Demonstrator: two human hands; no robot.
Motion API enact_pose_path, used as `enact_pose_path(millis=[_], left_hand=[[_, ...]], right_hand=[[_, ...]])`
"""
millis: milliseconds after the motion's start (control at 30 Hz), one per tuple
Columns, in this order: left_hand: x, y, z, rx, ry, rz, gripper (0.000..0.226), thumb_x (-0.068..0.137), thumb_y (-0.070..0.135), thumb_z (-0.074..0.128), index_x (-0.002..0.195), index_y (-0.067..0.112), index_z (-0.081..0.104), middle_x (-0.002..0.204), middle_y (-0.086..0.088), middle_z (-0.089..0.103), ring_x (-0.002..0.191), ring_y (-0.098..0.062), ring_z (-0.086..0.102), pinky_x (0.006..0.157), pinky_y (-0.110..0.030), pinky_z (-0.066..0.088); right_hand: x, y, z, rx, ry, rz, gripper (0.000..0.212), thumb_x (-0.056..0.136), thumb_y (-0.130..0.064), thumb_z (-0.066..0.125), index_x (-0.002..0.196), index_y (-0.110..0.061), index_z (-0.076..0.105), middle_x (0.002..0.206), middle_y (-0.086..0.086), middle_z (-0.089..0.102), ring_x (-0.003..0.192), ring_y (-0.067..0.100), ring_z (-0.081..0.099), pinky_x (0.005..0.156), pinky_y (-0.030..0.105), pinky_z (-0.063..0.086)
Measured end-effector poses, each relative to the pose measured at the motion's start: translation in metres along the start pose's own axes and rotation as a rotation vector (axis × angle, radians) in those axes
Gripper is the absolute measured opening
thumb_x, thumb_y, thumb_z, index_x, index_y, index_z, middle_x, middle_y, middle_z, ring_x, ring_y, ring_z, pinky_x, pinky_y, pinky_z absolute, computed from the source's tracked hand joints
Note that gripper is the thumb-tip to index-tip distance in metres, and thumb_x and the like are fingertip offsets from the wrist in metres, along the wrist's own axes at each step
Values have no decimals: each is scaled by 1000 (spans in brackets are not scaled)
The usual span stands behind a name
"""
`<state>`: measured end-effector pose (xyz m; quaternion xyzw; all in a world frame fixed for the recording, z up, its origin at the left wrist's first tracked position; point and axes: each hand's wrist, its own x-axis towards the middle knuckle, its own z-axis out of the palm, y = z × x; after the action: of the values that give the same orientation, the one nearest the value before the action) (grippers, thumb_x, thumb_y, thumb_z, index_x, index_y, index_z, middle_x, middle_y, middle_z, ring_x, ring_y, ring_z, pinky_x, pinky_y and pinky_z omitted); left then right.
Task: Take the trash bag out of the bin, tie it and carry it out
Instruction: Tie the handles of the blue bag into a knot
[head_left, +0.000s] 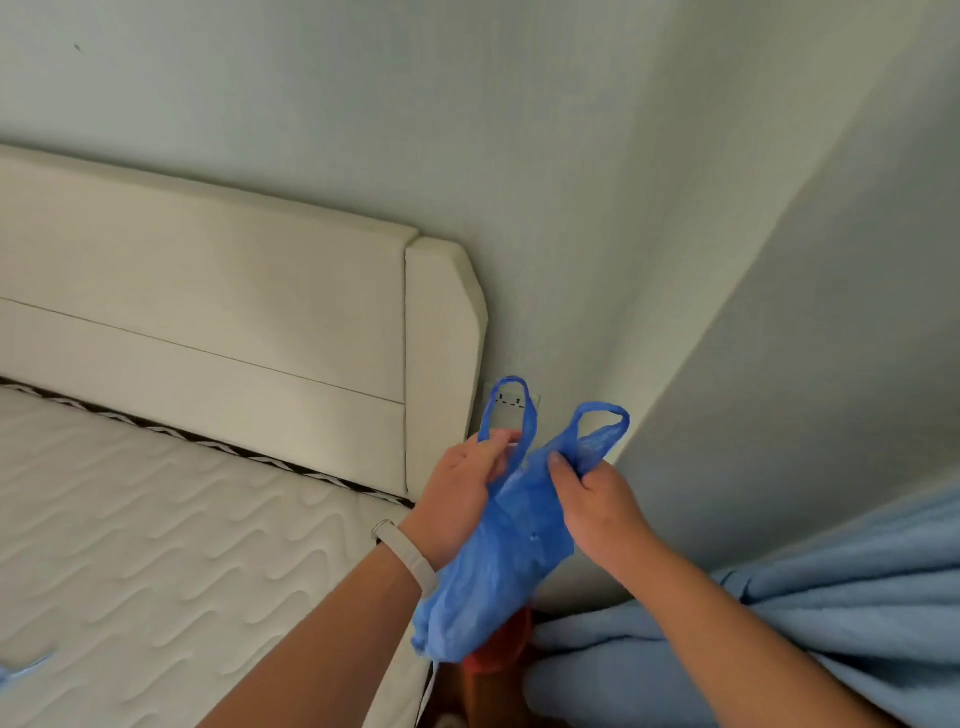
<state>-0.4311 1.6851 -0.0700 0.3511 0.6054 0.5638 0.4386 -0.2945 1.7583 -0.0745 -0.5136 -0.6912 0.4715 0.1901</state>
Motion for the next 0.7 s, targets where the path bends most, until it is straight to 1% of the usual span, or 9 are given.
enact_pose_path(millis=[67, 133, 233, 300, 467, 533, 600, 667, 700], left_hand=[[2, 17, -3, 100, -83, 2, 48, 95, 37, 43, 49, 26, 46, 59, -13, 36, 69, -15, 46, 75, -29, 43], [3, 24, -3, 261, -148, 30, 44, 94, 44, 43, 56, 23, 40, 54, 2, 36, 57, -13, 35, 60, -33, 34], [5, 24, 0, 463, -192, 202, 44, 92, 46, 41, 65, 13, 39, 57, 3, 36, 52, -12, 32, 53, -34, 30], [7, 28, -1, 442, -146, 274, 42, 92, 44, 44, 69, 8, 42, 60, 2, 38, 53, -11, 34, 54, -32, 32], [7, 57, -4, 135, -23, 242, 36, 95, 34, 48, 68, 10, 46, 61, 0, 47, 58, -15, 45, 61, -30, 43], [7, 72, -2, -14, -72, 207, 39, 94, 35, 48, 71, 5, 49, 65, -11, 50, 63, -23, 49, 66, -35, 49], [6, 86, 0, -121, -110, 182, 41, 96, 33, 47, 78, -3, 55, 73, -17, 62, 68, -30, 57, 71, -39, 54], [2, 100, 2, -187, -173, 153, 50, 98, 33, 44, 83, -12, 58, 72, -21, 66, 60, -31, 60, 64, -40, 53], [0, 106, 1, -186, -198, 151, 54, 98, 35, 43, 75, -12, 57, 61, -20, 60, 50, -29, 53, 55, -35, 48]], right_hand=[[-2, -17, -8, -2, 34, -56, 40, 96, -33, 47, 74, -1, 57, 68, 20, 64, 62, 30, 61, 62, 45, 49], [-4, -32, -14, 37, 60, -99, 38, 95, -33, 47, 78, 0, 56, 76, 26, 64, 62, 33, 58, 65, 50, 50], [-8, -53, -17, 34, 79, -177, 33, 96, -32, 46, 78, -7, 57, 75, 20, 64, 62, 29, 58, 62, 42, 50], [-12, -63, -19, -22, 134, -261, 28, 96, -31, 45, 75, -14, 53, 69, 9, 59, 58, 17, 53, 55, 29, 44], [-12, -74, -34, -30, 241, -425, 19, 94, -26, 48, 82, -12, 47, 75, 9, 52, 61, 17, 51, 55, 30, 45], [-16, -83, -36, 91, 225, -389, 14, 96, -20, 47, 88, -12, 55, 75, 7, 57, 62, 13, 56, 55, 21, 45], [-17, -91, -37, 399, 181, -243, 21, 95, -16, 45, 94, -7, 64, 72, 5, 66, 66, 13, 64, 58, 19, 48], [-17, -98, -40, 740, 76, -152, 31, 88, -19, 45, 90, 4, 65, 68, 17, 66, 67, 32, 64, 62, 37, 52], [-16, -102, -43, 811, 71, -126, 35, 85, -21, 44, 86, 7, 65, 69, 24, 65, 69, 36, 62, 65, 45, 53]])
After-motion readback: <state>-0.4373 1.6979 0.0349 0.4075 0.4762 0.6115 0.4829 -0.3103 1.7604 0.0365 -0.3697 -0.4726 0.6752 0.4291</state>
